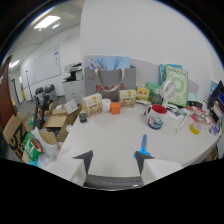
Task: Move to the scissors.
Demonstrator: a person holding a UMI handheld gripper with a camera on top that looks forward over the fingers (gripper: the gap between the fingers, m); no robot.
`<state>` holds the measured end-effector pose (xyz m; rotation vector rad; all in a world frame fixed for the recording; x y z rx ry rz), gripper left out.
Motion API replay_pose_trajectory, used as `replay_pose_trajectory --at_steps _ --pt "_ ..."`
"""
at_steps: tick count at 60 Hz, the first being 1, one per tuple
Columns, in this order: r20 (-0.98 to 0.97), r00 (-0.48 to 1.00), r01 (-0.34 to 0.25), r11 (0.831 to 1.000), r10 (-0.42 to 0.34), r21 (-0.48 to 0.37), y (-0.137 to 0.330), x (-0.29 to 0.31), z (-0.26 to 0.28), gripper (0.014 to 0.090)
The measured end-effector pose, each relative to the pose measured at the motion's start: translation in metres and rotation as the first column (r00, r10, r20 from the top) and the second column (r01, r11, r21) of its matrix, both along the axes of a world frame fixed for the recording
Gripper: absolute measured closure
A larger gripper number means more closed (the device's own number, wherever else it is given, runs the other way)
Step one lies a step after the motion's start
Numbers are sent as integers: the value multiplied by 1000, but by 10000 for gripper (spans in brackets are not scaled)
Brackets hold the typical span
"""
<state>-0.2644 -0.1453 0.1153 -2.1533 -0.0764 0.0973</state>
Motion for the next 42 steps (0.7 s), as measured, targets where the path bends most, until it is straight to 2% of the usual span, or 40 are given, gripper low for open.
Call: replay_pose_trajectory --at_steps 26,33,42 --pt "31 999 -14 1000 15 -15 -13 18 -9 202" --pt "58 998 -18 999 20 -39 -25 40 -22 203" --pt "105 994 5 998 2 -68 -38 83 -40 203"
